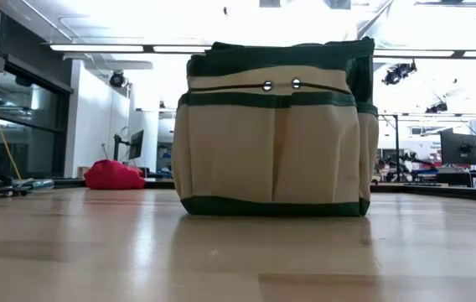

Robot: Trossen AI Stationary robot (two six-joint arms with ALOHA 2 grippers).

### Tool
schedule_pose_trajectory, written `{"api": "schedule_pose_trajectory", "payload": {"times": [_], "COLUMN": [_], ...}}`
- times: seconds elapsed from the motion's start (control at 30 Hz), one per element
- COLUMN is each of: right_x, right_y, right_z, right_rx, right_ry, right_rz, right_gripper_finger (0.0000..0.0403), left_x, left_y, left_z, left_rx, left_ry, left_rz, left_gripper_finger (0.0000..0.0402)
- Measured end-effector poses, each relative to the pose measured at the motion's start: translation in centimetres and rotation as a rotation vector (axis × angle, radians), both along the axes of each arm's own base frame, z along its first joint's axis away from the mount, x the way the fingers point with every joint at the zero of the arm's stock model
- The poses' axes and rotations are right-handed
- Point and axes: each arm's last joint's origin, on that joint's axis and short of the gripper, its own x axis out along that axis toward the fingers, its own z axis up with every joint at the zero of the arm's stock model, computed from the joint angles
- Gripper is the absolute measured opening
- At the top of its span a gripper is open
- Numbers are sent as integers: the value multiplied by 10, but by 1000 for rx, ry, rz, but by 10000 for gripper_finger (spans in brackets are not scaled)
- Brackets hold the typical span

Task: Pick & Place Garden tools in Gardening bag
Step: Put the right brown trowel into the brown gardening bag

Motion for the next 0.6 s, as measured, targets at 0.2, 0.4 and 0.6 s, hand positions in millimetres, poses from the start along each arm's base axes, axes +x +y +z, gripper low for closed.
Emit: {"api": "schedule_pose_trajectory", "payload": {"times": [0.2,0.4,0.6], "right_x": [7,12,15], "right_y": [-1,-5,-8], "right_z": [13,32,55], "right_rx": [-127,-277,-233], "right_ry": [-202,-408,-564], "right_rz": [-108,-345,-566], "right_gripper_finger": [211,211,211], "left_x": [0,4,11], "left_y": [5,4,12], "left_z": [23,45,60], "left_rx": [93,101,159], "left_ry": [-141,-268,-316], "left_rz": [212,294,345], "left_gripper_finger": [54,55,55]}}
